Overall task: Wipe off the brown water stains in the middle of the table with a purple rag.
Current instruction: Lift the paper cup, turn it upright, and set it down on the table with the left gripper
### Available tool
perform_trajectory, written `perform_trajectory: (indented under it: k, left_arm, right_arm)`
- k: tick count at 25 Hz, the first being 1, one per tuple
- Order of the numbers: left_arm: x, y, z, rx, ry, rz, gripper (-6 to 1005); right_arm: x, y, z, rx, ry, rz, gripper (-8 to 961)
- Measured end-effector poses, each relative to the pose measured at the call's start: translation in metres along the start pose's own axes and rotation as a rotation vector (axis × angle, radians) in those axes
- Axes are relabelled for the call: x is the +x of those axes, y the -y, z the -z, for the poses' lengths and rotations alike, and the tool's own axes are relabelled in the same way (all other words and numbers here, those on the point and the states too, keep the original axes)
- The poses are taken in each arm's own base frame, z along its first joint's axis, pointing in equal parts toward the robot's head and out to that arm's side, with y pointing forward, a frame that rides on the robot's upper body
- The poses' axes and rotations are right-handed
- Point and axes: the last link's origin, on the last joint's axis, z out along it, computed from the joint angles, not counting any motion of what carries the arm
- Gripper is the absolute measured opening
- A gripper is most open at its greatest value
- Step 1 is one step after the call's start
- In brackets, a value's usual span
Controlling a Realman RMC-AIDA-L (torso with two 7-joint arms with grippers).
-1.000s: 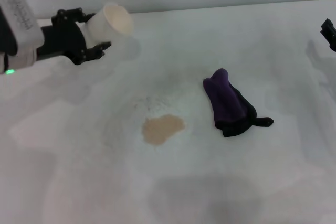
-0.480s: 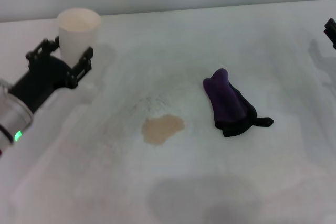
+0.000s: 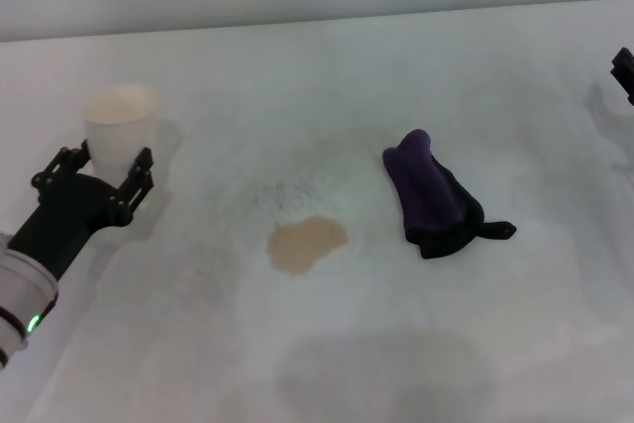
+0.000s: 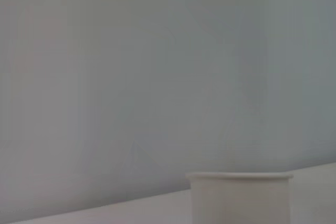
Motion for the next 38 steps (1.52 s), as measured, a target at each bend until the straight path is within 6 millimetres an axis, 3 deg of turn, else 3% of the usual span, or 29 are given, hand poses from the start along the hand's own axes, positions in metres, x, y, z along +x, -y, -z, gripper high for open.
perform_trajectory:
  k: [28, 34, 38]
  left_arm:
    - [-0.017, -0.004, 0.007, 0.037, 0.082, 0.052, 662]
    - [-0.019, -0.004, 0.009, 0.043, 0.086, 0.058, 737]
    - [-0.02, -0.007, 0.012, 0.039, 0.083, 0.067, 840]
  right_arm:
    - [0.001, -0.001, 0.002, -0.003, 0.003, -0.007, 842]
    - [0.001, 0.002, 0.003, 0.001, 0.003, -0.006, 842]
    - [0.0, 0.005, 0.004, 0.006, 0.006, -0.003, 842]
